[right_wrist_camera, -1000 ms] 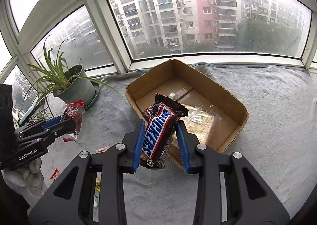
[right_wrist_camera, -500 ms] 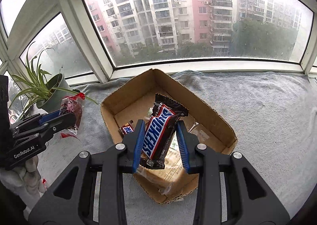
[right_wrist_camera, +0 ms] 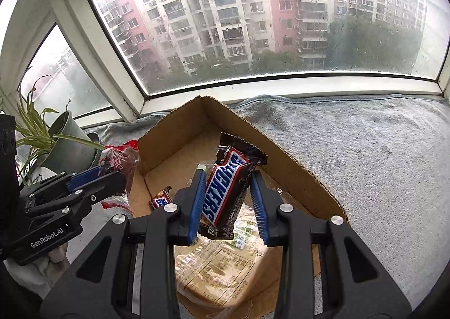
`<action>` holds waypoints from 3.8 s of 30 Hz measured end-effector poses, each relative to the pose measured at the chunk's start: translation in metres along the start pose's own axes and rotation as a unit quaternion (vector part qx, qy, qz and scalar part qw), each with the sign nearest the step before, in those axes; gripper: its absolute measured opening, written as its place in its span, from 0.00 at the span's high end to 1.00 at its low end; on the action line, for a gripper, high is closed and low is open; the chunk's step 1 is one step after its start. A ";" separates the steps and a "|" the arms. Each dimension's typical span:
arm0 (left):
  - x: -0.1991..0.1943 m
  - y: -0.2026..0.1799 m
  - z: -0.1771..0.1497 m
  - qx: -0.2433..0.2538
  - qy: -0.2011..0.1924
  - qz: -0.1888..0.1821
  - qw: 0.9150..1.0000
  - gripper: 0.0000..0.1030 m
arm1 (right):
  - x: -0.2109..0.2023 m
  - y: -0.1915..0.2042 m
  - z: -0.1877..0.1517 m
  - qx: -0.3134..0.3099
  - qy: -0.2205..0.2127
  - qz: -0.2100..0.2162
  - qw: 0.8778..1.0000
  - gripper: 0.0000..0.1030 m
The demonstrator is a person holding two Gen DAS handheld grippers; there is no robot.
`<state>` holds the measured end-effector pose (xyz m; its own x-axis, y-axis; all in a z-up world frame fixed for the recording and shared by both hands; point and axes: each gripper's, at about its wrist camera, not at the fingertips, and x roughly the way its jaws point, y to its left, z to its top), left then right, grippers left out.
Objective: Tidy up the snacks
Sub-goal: 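Carry both over the box and open both tools to drop them in, then move both tools back over the remaining snacks on the floor, then grasp a red-edged clear bag with the left tool while the right tool grasps the yellow candy packet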
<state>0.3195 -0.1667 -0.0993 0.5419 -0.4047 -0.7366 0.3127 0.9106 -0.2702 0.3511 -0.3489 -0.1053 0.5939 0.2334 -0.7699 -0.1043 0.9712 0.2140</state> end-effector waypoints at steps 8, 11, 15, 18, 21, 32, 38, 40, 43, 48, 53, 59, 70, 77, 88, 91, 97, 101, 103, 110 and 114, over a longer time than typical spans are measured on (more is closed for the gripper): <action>0.008 -0.003 0.000 0.002 0.008 -0.002 1.000 0.71 | 0.009 -0.003 0.000 0.002 0.009 -0.001 1.000 0.67; 0.009 -0.004 0.000 0.002 0.011 0.000 1.000 0.70 | 0.008 0.000 0.000 -0.004 0.005 -0.010 1.000 0.67; 0.007 -0.006 0.000 0.005 0.011 0.006 1.000 0.69 | 0.003 0.001 0.000 -0.004 0.000 -0.011 1.000 0.67; 0.004 -0.006 0.000 0.007 0.009 0.006 1.000 0.69 | 0.000 0.002 0.000 -0.005 0.000 -0.012 1.000 0.67; 0.000 -0.006 0.000 0.007 0.007 0.006 1.000 0.69 | -0.003 0.005 0.000 -0.007 -0.001 -0.012 1.000 0.67; -0.037 -0.010 -0.001 0.021 -0.017 0.012 1.000 0.69 | -0.045 0.028 -0.004 -0.027 -0.029 -0.017 0.999 0.47; -0.071 -0.010 -0.008 0.032 -0.035 0.018 0.999 0.69 | -0.076 0.048 -0.011 -0.038 -0.045 -0.013 0.998 0.46; -0.083 -0.009 -0.011 0.034 -0.040 0.018 0.998 0.69 | -0.084 0.056 -0.016 -0.044 -0.047 -0.012 0.998 0.39; -0.103 -0.004 -0.019 0.036 -0.048 0.021 0.998 0.69 | -0.099 0.068 -0.025 -0.055 -0.054 -0.009 0.997 0.33; -0.141 0.011 -0.032 0.035 -0.063 0.027 0.997 0.61 | -0.122 0.087 -0.044 -0.068 -0.062 0.010 0.996 0.22; -0.176 0.032 -0.052 0.033 -0.075 0.042 0.996 0.55 | -0.134 0.108 -0.065 -0.091 -0.056 0.026 0.994 0.21; -0.203 0.064 -0.085 0.016 -0.068 0.064 0.995 0.52 | -0.138 0.133 -0.090 -0.127 -0.042 0.060 0.989 0.21; -0.210 0.117 -0.158 -0.050 -0.011 0.092 0.994 0.52 | -0.103 0.165 -0.133 -0.186 0.024 0.099 0.977 0.21; -0.205 0.136 -0.207 -0.111 0.031 0.083 0.990 0.52 | -0.078 0.185 -0.157 -0.238 0.067 0.116 0.962 0.21; -0.189 0.145 -0.250 -0.173 0.078 0.068 0.979 0.52 | -0.018 0.203 -0.190 -0.315 0.147 0.111 0.931 0.37; -0.183 0.148 -0.254 -0.183 0.088 0.067 0.977 0.51 | -0.007 0.205 -0.194 -0.327 0.161 0.115 0.924 0.40; -0.171 0.155 -0.256 -0.194 0.099 0.067 0.974 0.51 | 0.011 0.213 -0.198 -0.350 0.179 0.110 0.913 0.53; -0.163 0.159 -0.252 -0.199 0.100 0.067 0.973 0.51 | 0.019 0.216 -0.200 -0.358 0.184 0.107 0.909 0.54; -0.160 0.159 -0.250 -0.197 0.101 0.067 0.973 0.51 | 0.020 0.218 -0.201 -0.363 0.182 0.106 0.908 0.55; -0.150 0.147 -0.248 -0.173 0.111 0.076 0.976 0.51 | 0.019 0.223 -0.202 -0.367 0.177 0.106 0.907 0.66; -0.149 0.141 -0.249 -0.156 0.113 0.087 0.977 0.51 | 0.018 0.225 -0.205 -0.374 0.173 0.103 0.905 0.75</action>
<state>0.0885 0.0428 -0.1824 0.3694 -0.2440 -0.8967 -0.0412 0.9597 -0.2781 0.1749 -0.1164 -0.1939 0.2283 0.2873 -0.9302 -0.7715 0.6361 0.0071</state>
